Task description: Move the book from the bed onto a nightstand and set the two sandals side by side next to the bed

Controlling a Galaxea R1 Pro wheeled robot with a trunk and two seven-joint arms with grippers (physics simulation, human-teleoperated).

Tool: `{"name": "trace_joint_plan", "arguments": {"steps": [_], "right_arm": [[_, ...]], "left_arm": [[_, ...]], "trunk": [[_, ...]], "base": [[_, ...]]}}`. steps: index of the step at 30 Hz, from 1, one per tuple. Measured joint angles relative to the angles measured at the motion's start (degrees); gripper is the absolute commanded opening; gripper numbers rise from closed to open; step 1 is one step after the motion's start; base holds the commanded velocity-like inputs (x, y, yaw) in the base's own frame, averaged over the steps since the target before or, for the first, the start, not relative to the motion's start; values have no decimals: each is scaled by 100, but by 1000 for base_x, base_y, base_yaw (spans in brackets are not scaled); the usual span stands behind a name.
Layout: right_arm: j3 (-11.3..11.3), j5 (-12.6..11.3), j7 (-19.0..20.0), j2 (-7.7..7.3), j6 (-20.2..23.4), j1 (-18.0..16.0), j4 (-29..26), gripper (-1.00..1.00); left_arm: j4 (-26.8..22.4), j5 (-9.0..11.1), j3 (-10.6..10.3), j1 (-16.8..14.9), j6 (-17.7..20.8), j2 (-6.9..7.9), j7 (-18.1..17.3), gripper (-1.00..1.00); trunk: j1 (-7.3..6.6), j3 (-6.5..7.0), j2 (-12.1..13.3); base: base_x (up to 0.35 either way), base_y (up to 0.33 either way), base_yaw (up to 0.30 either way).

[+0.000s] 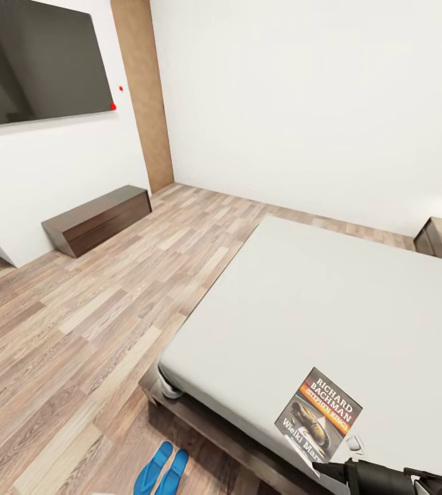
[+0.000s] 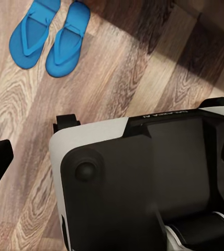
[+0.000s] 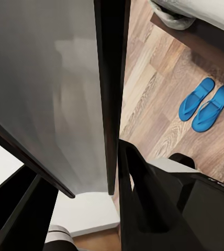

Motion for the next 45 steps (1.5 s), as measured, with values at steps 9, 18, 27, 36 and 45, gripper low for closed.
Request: {"name": "trace_joint_plan", "arguments": {"steps": [9, 18, 27, 36, 45], "right_arm": [[-4, 0, 0, -11, 0, 0, 0, -100], [-3, 0, 0, -26, 0, 0, 0, -100], [-2, 0, -8, -26, -7, 0, 0, -100], [0, 0, -9, -26, -9, 0, 0, -100], [5, 0, -7, -26, -9, 0, 0, -100]], "left_arm": [[0, 0, 0, 2, 0, 0, 0, 100], [0, 0, 0, 2, 0, -2, 0, 100], [0, 0, 0, 3, 0, -5, 0, 100], [0, 0, 0, 3, 0, -10, 0, 100], [0, 0, 0, 3, 0, -9, 0, 100]], "trunk": [[0, 84, 0], [0, 167, 0], [0, 251, 0], [0, 334, 1], [0, 418, 1]], "base": [[0, 0, 0], [0, 0, 0], [0, 0, 0], [0, 0, 0], [0, 0, 0]]}}
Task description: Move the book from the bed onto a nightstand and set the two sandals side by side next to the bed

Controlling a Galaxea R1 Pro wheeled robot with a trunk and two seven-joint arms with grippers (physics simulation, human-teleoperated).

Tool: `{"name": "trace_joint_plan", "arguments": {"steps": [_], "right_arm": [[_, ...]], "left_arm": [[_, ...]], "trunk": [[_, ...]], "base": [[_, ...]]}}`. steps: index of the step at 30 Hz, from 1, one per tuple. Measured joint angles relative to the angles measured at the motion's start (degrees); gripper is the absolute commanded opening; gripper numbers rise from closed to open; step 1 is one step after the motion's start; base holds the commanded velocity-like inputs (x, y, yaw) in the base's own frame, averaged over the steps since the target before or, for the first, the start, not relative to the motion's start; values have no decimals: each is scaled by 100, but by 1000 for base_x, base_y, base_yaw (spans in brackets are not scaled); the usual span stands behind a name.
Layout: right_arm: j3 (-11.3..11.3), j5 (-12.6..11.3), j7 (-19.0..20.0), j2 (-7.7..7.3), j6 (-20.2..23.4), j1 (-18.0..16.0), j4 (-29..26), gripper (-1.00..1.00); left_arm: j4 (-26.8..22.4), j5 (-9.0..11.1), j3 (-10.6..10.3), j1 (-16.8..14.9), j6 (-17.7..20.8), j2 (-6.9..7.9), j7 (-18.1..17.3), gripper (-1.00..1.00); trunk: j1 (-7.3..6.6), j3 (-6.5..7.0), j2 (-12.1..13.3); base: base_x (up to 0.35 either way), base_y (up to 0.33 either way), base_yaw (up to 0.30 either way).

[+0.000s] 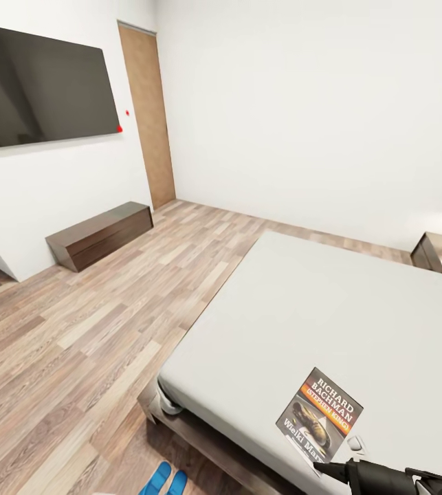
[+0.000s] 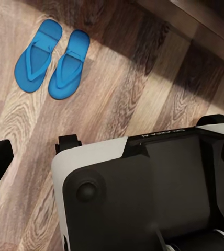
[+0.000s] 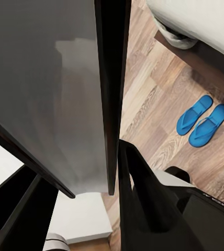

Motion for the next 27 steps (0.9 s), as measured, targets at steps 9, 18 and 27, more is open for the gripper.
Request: {"name": "trace_joint_plan", "arguments": {"steps": [9, 18, 27], "right_arm": [[1, 0, -1, 0, 0, 0, 0, -100], [-2, 0, -1, 0, 0, 0, 0, -100], [0, 0, -1, 0, 0, 0, 0, -100]], "left_arm": [[0, 0, 0, 0, 0, 0, 0, 100], [0, 0, 0, 0, 0, 0, 0, 100], [0, 0, 0, 0, 0, 0, 0, 100]], "trunk": [[0, 84, 0], [0, 167, 0], [0, 251, 0]], "base": [[0, 0, 0], [0, 0, 0], [0, 0, 0]]}}
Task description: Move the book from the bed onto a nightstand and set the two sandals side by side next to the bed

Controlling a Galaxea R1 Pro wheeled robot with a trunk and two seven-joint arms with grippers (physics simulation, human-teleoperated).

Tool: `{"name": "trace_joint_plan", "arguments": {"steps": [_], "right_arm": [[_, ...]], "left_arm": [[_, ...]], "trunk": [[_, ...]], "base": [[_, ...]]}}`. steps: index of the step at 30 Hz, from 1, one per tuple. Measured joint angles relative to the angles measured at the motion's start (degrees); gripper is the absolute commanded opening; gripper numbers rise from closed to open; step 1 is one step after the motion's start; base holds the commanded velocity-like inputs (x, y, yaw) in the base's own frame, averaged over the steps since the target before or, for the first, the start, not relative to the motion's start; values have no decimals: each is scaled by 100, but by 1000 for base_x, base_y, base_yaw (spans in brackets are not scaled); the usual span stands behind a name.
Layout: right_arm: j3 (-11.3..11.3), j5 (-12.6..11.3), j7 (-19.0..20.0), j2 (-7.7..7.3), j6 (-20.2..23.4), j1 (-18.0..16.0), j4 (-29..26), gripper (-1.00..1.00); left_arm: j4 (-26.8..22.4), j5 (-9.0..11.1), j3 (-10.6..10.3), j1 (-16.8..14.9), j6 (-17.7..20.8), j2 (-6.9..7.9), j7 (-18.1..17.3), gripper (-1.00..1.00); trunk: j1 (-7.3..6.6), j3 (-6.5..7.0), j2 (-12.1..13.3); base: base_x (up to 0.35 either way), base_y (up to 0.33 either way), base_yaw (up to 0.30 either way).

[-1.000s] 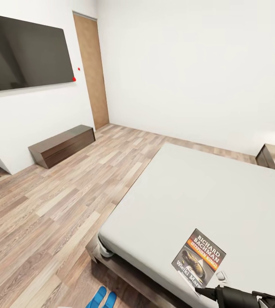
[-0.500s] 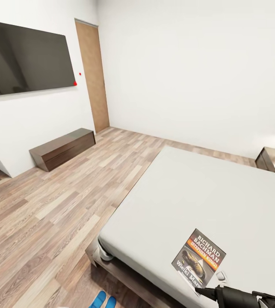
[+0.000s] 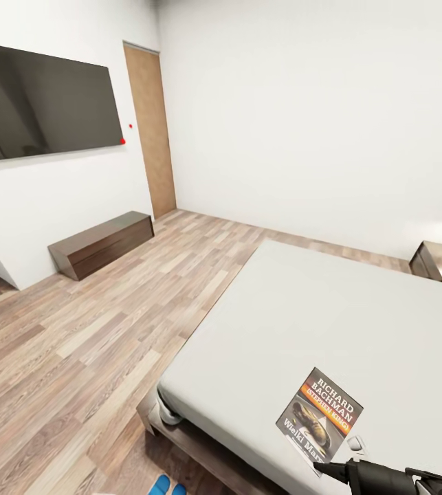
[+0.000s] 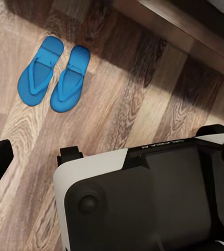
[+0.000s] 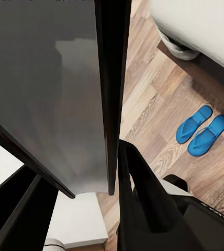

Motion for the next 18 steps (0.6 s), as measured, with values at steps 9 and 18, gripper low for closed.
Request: {"name": "trace_joint_plan", "arguments": {"steps": [9, 18], "right_arm": [[-5, 0, 0, 0, 0, 0, 0, -100], [-1, 0, 0, 0, 0, 0, 0, -100]], "left_arm": [[0, 0, 0, 0, 0, 0, 0, 100], [0, 0, 0, 0, 0, 0, 0, 100]], "trunk": [[0, 84, 0], [0, 167, 0]], "base": [[0, 0, 0], [0, 0, 0]]}}
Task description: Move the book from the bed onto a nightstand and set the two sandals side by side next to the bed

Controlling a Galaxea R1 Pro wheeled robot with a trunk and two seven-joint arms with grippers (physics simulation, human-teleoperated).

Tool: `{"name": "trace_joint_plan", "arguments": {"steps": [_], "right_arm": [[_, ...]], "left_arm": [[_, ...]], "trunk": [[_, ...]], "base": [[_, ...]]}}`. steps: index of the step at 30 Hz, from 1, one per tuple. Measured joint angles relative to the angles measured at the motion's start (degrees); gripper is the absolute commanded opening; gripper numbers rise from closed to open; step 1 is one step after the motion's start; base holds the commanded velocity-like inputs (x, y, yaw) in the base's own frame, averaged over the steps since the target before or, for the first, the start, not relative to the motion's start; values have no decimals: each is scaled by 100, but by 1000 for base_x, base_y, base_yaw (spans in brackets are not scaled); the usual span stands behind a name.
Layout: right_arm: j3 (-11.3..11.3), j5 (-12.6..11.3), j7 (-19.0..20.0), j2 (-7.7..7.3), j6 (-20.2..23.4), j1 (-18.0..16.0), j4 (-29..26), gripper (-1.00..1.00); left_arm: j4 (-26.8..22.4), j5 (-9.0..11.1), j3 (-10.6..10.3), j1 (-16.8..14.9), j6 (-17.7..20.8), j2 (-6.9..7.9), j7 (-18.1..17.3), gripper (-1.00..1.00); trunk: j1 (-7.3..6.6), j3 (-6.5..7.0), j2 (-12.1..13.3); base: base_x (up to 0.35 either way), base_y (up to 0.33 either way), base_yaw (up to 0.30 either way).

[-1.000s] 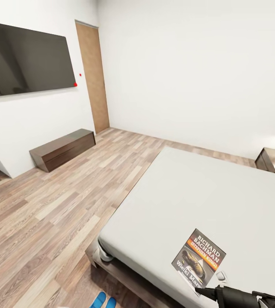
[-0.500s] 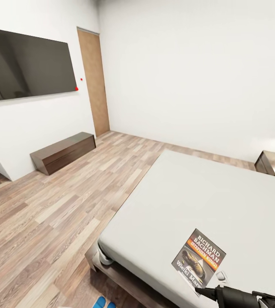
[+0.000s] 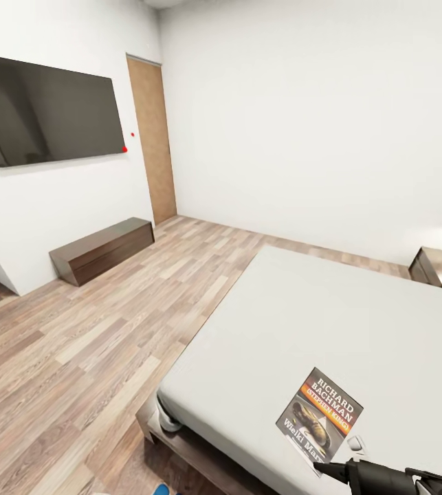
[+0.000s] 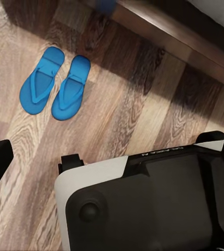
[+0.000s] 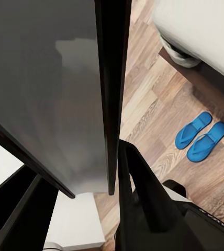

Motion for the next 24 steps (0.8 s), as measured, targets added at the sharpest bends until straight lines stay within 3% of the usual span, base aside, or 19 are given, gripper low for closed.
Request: {"name": "trace_joint_plan", "arguments": {"steps": [24], "right_arm": [[0, 0, 3, 0, 0, 0, 0, -100]], "left_arm": [[0, 0, 0, 0, 0, 0, 0, 100]], "trunk": [[0, 223, 1]], "base": [[0, 0, 0]]}}
